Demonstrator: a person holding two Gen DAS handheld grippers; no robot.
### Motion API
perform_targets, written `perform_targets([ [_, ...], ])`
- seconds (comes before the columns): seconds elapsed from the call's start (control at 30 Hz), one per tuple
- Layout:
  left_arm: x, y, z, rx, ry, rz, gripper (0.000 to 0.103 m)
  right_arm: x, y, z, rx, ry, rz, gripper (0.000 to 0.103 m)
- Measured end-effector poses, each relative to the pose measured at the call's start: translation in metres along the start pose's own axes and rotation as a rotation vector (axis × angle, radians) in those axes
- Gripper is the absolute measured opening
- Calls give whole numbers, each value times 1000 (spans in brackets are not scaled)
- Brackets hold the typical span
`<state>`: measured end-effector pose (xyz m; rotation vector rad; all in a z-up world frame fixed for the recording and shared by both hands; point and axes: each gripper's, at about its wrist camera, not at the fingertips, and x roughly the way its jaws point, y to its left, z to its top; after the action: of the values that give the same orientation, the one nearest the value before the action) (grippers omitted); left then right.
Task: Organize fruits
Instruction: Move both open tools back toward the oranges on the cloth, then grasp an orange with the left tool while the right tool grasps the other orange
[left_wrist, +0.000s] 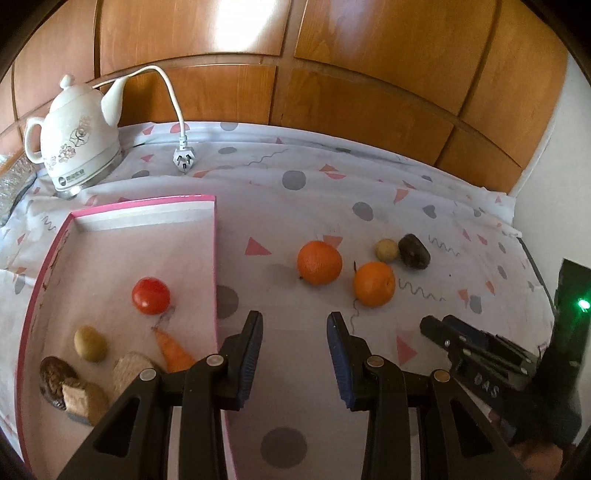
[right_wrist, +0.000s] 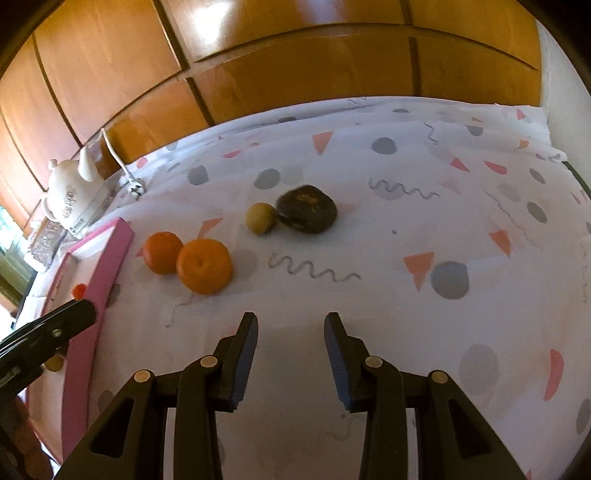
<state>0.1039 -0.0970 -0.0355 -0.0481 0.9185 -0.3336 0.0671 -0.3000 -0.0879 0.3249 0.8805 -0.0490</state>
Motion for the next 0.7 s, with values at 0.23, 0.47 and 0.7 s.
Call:
perform_targets([
  [0.23,6,3,9,-11,-5,3,37,4,28,8,-86,-16,97,47],
  [0.47,10,7,12,-19,-2,1,37,26,51,20,-161,2,90,57],
  [0.7,16,6,17,-21,6,-4,39,44,53,26,-168,18,77,56],
])
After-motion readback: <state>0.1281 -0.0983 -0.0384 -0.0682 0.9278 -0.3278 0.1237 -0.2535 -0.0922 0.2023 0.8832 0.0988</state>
